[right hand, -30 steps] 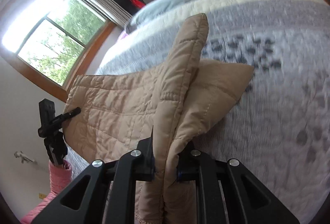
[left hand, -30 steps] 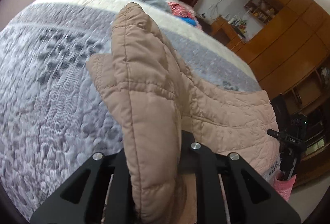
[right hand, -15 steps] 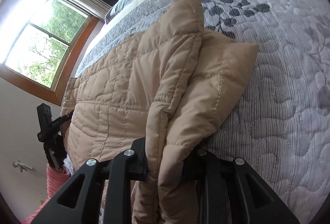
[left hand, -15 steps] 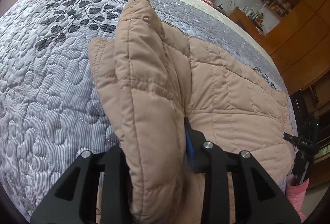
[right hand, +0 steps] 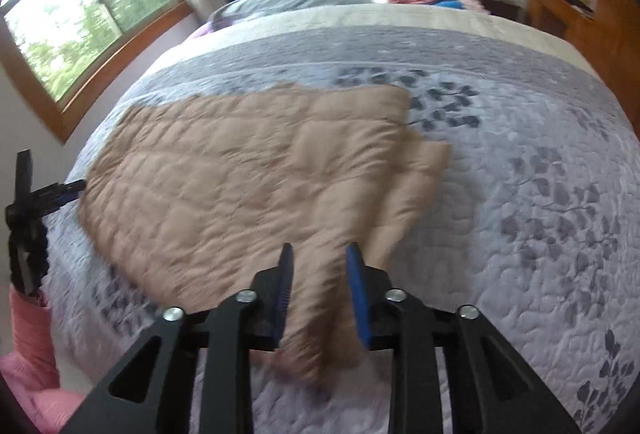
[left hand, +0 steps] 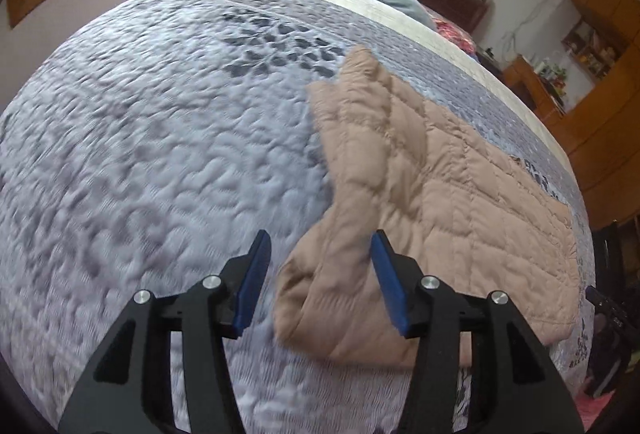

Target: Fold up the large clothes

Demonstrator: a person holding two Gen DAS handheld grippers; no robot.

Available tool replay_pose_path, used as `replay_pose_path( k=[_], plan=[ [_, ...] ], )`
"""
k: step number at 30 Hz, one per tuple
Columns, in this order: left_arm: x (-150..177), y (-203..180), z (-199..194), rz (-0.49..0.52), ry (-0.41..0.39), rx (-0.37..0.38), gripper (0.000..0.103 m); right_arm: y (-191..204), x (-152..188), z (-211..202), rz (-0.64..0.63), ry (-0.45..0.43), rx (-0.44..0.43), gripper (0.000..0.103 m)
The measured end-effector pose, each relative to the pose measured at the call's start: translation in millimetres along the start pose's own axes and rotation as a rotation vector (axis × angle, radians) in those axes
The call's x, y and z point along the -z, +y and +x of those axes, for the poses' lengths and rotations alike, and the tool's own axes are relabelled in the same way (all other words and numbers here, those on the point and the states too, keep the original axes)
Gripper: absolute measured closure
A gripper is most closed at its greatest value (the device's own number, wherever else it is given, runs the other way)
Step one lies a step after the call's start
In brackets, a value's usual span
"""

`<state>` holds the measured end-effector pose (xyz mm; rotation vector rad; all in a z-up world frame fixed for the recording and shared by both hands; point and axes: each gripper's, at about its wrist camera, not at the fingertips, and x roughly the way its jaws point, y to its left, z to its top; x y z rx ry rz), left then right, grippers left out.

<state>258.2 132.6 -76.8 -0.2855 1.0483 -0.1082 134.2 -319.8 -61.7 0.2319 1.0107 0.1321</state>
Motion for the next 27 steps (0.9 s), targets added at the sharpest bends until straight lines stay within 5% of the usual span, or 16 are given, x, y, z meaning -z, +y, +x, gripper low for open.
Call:
replay_pose_path(
  k=[12,27],
  plan=[
    [82,13,-7,-0.192,0.023,0.129,0.035,14,22,29,-0.073,0.112,-0.006,0.083],
    [70,12,22,-0.288,-0.007,0.188,0.031,-1,32,61,-0.033,0.147,-0.049,0.086]
  ],
)
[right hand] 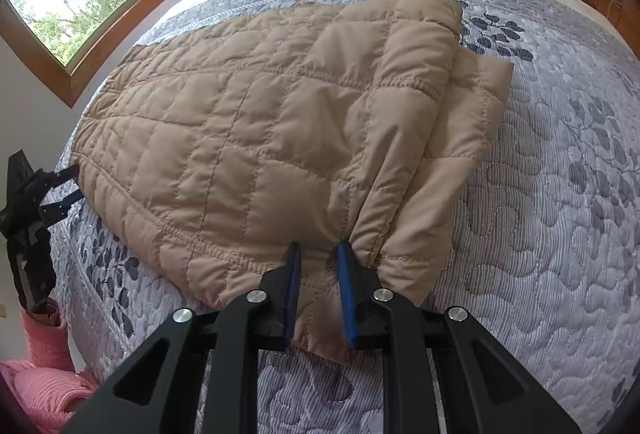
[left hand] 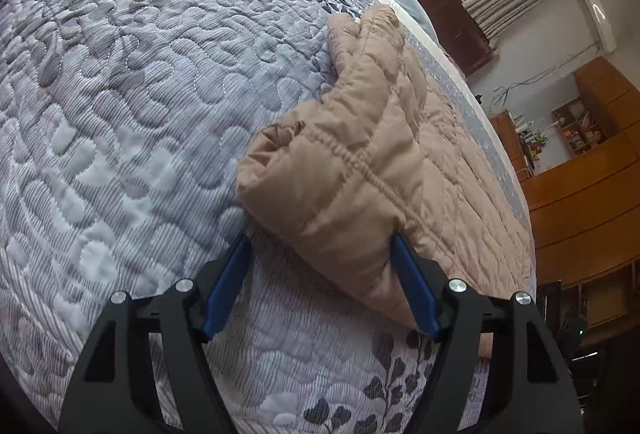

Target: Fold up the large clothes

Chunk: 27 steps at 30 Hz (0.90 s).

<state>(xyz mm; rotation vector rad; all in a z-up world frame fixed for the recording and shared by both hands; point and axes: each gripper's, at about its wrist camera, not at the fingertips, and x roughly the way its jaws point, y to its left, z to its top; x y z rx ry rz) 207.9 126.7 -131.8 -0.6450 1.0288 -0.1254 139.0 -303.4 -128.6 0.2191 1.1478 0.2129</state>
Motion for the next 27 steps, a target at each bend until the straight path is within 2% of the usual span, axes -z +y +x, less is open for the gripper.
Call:
replay_pose_path(
  k=[4,5,7,9,10,12,18,22,27],
  plan=[
    [-11,-1,2,-0.023,-0.015,0.018,0.031,-1,-1,-1,0.008,0.007,-0.008,0.086],
    [-14,-1,1,-0.033,-0.027,0.028,0.035,-2,-2,-1,0.012,0.011,-0.011,0.087],
    [-23,-3,2,-0.045,-0.030,0.039,0.054,-3,-3,-1,0.021,0.020,-0.016,0.087],
    [-25,-3,3,-0.062,-0.025,0.052,0.067,-5,-4,-2,0.023,0.030,-0.012,0.088],
    [-25,-3,2,-0.062,-0.031,0.057,0.074,-5,-4,-5,0.021,0.036,-0.004,0.088],
    [-24,-2,1,-0.054,-0.038,0.055,0.080,-2,-4,-6,0.015,0.042,0.007,0.088],
    [-19,20,23,-0.114,0.013,0.107,0.084,-1,-1,-1,0.007,0.055,0.016,0.088],
    [-19,21,28,-0.078,0.010,0.110,0.084,-7,-1,13,0.035,0.055,-0.024,0.090],
    [-19,23,25,-0.083,0.011,0.129,0.086,-3,0,14,0.047,0.038,-0.032,0.090]
  ],
)
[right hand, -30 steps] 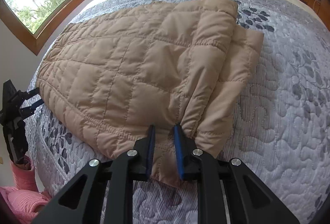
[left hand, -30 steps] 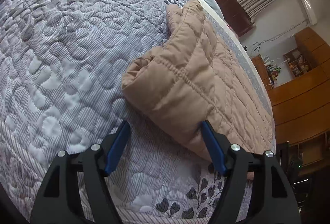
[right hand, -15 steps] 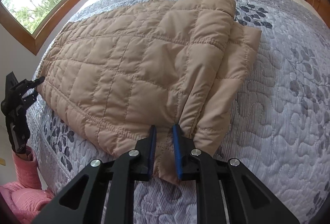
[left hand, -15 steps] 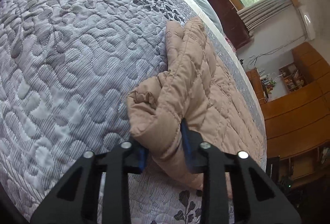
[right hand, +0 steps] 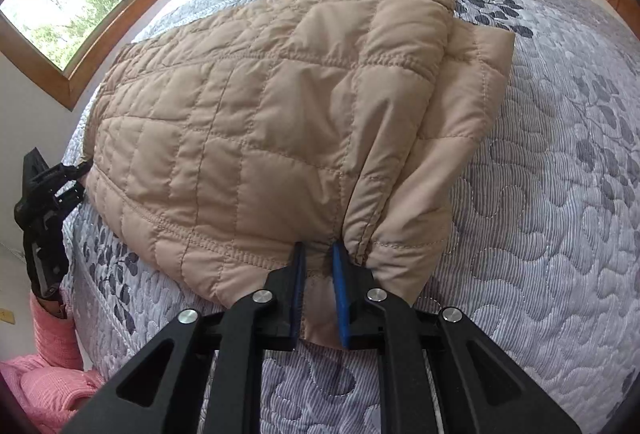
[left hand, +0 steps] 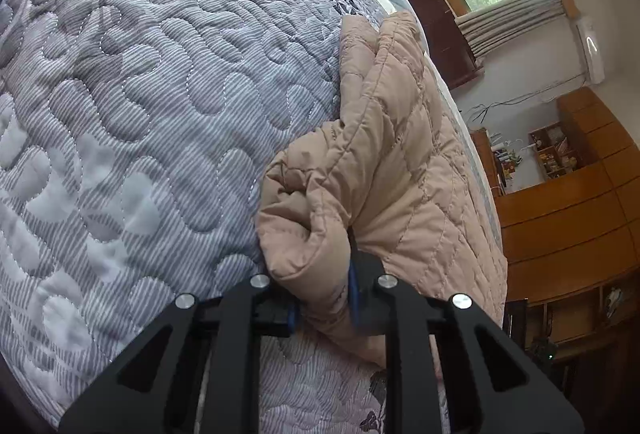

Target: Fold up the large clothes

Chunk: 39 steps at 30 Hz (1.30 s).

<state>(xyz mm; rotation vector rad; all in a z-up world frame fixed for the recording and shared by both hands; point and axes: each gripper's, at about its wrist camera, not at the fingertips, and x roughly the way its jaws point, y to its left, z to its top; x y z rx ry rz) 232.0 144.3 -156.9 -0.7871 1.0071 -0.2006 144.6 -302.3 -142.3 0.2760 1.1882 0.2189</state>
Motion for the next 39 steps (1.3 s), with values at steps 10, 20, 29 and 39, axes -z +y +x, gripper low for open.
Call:
replay_pose_path(
  k=[10,20,29,39],
  plan=[
    [14,-94,-58,0.325,-0.178,-0.032,0.093,-11,7,-21,0.066,-0.039,-0.028,0.088],
    [73,-220,-53,0.703,-0.182,0.047,0.093,-7,24,-61,0.066,-0.067,-0.017,0.085],
    [124,-267,14,0.893,-0.009,0.093,0.093,-17,25,-44,0.101,-0.042,-0.045,0.087],
    [128,-235,108,0.817,0.288,0.074,0.091,-17,25,-39,0.105,-0.020,-0.034,0.088]
  ],
)
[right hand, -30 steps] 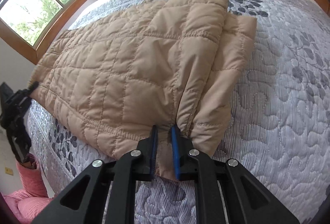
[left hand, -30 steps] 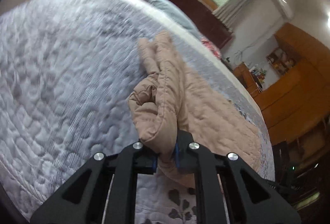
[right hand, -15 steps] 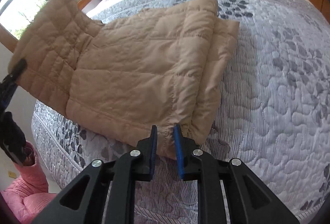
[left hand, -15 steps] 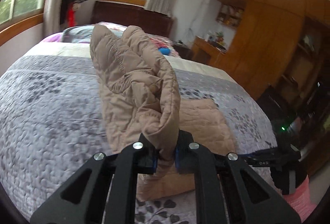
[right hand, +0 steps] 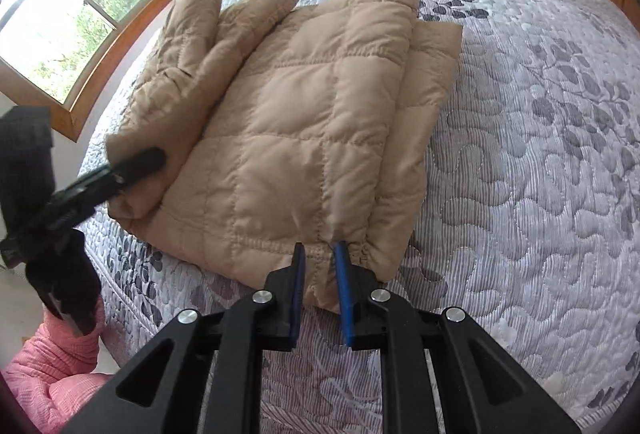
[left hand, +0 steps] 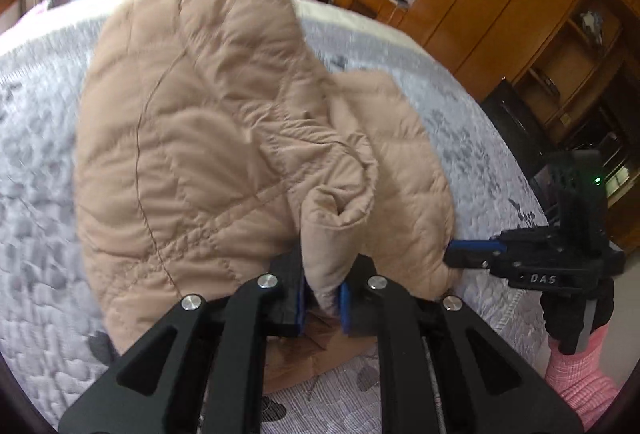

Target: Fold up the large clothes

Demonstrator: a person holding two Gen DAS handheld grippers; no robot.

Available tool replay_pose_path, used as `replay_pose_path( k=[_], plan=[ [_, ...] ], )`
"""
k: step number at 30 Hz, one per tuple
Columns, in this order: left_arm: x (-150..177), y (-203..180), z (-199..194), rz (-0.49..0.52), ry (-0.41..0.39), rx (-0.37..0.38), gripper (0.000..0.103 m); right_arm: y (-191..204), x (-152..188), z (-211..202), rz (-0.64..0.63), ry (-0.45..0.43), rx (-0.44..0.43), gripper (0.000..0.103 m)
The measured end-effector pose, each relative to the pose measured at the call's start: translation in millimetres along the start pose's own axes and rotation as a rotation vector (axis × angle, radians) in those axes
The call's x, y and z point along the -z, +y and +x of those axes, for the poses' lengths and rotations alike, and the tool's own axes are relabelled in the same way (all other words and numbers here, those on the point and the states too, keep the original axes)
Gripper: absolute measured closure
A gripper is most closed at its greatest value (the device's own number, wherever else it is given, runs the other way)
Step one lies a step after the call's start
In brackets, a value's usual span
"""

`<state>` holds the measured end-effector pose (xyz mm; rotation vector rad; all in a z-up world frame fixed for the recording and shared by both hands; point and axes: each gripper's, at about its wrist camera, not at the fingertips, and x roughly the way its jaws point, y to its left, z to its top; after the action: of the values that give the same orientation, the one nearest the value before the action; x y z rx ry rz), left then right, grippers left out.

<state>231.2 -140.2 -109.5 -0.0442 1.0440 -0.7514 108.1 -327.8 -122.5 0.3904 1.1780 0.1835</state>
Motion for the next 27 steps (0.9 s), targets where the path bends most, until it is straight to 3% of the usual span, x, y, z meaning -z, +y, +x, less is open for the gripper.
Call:
replay_pose_path(
  k=[9,14,19,21,23,24,27],
  plan=[
    [6,15,16,-0.027,0.021,0.038,0.090,4,-1,13,0.001,0.019,0.013,0.087],
    [0,16,-11,-0.041,0.029,0.053,0.088,13,-3,11,-0.005,0.023,0.028,0.085],
    [4,18,-57,-0.067,0.016,0.169,0.067,26,-10,-7,-0.033,-0.018,0.042,0.068],
    [6,20,-78,-0.081,-0.006,0.222,0.067,32,-16,-14,-0.041,-0.036,0.023,0.063],
    [3,27,-98,-0.089,-0.051,0.191,0.066,40,-26,-22,-0.041,-0.048,-0.019,0.056],
    [0,34,-106,-0.095,-0.074,0.141,0.066,46,-32,-25,-0.039,-0.052,-0.032,0.050],
    [-11,57,-113,-0.122,-0.116,-0.118,0.066,58,-50,-31,-0.045,-0.065,-0.040,0.035]
  ],
)
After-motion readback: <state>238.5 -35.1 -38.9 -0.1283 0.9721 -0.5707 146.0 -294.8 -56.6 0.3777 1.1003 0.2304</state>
